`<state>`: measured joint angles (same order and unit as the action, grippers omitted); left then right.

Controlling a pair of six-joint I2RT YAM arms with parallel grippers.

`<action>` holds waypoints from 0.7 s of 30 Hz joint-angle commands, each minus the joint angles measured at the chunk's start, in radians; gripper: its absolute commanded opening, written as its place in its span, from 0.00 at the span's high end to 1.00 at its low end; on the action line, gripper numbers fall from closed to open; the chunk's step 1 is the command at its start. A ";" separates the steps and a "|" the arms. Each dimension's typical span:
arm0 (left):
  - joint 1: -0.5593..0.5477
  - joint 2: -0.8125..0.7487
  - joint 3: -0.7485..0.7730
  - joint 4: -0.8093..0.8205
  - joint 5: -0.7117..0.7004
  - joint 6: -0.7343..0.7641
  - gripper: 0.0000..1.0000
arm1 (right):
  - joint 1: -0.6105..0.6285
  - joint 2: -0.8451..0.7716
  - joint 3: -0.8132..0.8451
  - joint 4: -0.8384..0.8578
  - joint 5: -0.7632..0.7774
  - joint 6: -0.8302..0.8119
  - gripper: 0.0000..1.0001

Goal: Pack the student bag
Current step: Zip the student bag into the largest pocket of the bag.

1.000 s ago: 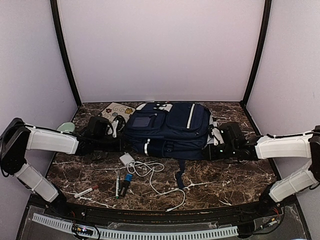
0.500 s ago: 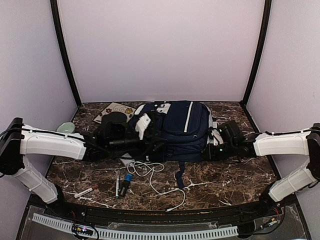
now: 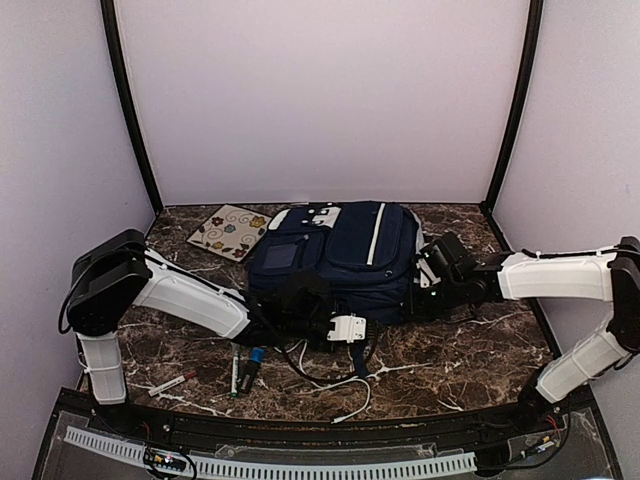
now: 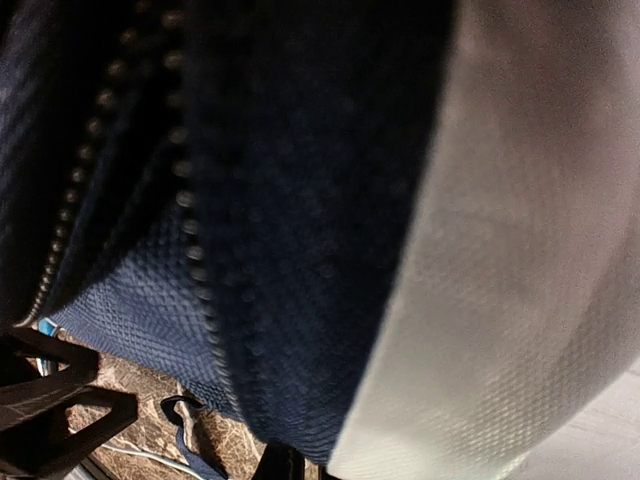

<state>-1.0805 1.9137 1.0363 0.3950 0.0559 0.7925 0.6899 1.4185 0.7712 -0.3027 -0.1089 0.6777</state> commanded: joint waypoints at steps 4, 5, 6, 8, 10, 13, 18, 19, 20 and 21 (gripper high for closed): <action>-0.009 0.123 0.140 0.027 -0.244 0.197 0.62 | 0.029 0.007 0.049 -0.073 0.013 0.004 1.00; -0.011 0.137 0.145 0.035 -0.271 0.218 0.62 | 0.030 0.003 0.051 -0.081 0.020 0.002 1.00; -0.016 0.143 0.146 0.045 -0.297 0.233 0.63 | 0.030 0.000 0.053 -0.089 0.023 0.002 1.00; -0.025 0.140 0.138 0.079 -0.322 0.241 0.64 | 0.030 -0.006 0.053 -0.100 0.027 -0.001 1.00; -0.028 0.116 0.121 0.113 -0.311 0.229 0.65 | 0.030 -0.014 0.052 -0.105 0.030 -0.001 1.00; -0.029 0.087 0.080 0.172 -0.263 0.218 0.60 | 0.030 -0.028 0.053 -0.116 0.039 0.001 1.00; -0.027 0.138 0.107 0.202 -0.333 0.258 0.52 | 0.030 -0.039 0.057 -0.125 0.046 -0.003 1.00; -0.027 0.145 0.109 0.208 -0.340 0.264 0.50 | 0.030 -0.041 0.053 -0.127 0.048 -0.003 1.00; -0.026 0.149 0.110 0.209 -0.342 0.265 0.48 | 0.030 -0.041 0.050 -0.127 0.051 -0.002 1.00; -0.026 0.154 0.112 0.215 -0.349 0.271 0.46 | 0.030 -0.040 0.047 -0.126 0.052 -0.003 1.00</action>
<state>-1.1118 2.0609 1.1355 0.5415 -0.2321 1.0355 0.7090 1.4105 0.8074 -0.3805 -0.0696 0.6857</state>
